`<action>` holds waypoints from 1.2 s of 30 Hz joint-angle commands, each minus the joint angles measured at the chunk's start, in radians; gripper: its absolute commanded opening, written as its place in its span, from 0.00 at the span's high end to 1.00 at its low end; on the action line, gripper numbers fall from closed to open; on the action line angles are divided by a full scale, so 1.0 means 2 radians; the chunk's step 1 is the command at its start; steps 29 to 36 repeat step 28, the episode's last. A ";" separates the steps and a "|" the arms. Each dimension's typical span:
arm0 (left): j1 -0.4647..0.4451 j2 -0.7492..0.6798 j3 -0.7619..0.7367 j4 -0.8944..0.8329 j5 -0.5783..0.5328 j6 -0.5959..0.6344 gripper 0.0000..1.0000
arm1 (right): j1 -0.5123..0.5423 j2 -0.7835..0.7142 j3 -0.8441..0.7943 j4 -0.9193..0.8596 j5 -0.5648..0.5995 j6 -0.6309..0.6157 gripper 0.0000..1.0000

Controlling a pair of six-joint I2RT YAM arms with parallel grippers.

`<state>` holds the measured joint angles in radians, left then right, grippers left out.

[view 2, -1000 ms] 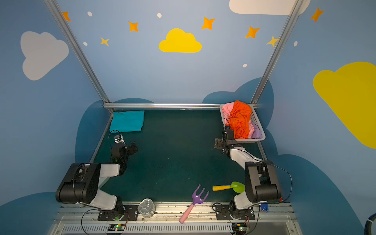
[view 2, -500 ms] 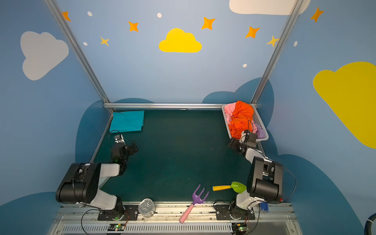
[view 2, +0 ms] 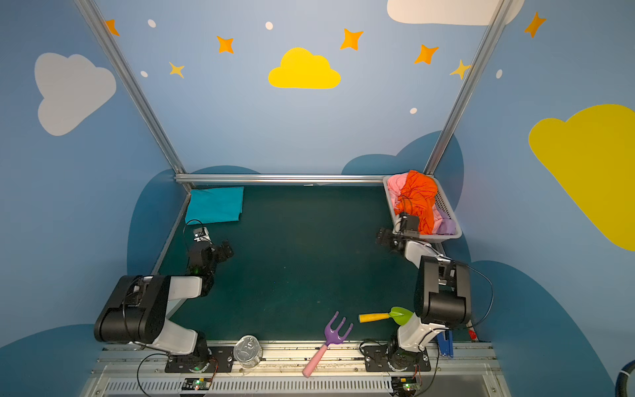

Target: Fold and stack the t-shirts

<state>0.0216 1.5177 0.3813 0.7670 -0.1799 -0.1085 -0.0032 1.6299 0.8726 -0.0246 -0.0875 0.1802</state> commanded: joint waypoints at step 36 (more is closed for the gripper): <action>-0.001 -0.005 0.008 0.000 -0.002 0.005 0.00 | 0.012 -0.088 -0.156 0.203 0.025 -0.060 0.09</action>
